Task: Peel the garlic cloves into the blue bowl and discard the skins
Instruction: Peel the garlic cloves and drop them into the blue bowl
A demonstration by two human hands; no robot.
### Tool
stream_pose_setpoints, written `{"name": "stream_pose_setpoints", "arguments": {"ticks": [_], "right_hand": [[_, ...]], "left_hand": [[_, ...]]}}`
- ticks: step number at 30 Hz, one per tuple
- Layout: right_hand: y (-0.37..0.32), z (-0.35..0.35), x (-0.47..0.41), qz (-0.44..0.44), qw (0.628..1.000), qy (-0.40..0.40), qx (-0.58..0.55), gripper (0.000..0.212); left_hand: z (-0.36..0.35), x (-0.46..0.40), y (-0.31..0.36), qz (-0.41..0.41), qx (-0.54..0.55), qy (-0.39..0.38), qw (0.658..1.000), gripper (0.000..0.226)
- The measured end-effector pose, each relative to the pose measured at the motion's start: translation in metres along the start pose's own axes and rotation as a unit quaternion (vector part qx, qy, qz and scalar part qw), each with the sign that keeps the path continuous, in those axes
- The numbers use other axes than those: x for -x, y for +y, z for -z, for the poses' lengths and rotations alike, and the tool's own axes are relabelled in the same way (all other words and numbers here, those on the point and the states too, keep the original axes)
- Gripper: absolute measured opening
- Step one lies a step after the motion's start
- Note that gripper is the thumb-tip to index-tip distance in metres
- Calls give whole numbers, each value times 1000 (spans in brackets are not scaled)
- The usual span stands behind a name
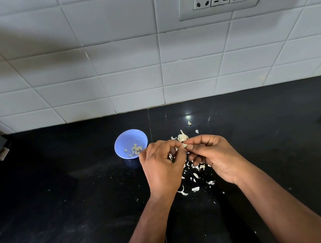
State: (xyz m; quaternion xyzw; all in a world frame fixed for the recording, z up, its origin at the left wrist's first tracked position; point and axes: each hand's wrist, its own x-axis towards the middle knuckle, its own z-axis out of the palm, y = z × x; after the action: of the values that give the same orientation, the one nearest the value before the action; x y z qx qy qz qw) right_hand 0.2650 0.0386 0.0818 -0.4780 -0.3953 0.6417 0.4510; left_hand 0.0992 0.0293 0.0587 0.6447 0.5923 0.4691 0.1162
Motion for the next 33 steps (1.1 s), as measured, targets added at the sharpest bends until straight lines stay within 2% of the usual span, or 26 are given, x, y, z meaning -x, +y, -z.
{"name": "stream_pose_setpoints", "arguments": {"ticks": [5,9,13,16,19,22,24,29,33], "right_hand": [[5,-4,1,-20,999,-1,-31,14],[11,-10,0,-35,995,10,-96,17],[10,-10,2,-31,993,22,-111,21],[8,-9,4,-26,993,33,-109,13],[7,-9,5,-16,994,34,-106,14],[7,-11,7,-2,996,26,-82,17],[6,-12,6,10,998,26,-55,18],[7,-15,5,56,998,42,4,15],[10,-13,6,72,997,38,14,15]], "left_hand": [[-1,-6,1,10,1,-93,996,11],[-5,0,12,48,89,-128,987,10],[-5,6,4,129,209,-127,961,22],[-2,7,3,187,222,-130,948,31],[3,5,4,193,222,-139,946,40],[7,2,8,175,259,-134,940,9],[8,1,10,178,271,-129,937,17],[5,0,7,151,255,-102,949,8],[5,1,10,187,313,-103,926,13]]}}
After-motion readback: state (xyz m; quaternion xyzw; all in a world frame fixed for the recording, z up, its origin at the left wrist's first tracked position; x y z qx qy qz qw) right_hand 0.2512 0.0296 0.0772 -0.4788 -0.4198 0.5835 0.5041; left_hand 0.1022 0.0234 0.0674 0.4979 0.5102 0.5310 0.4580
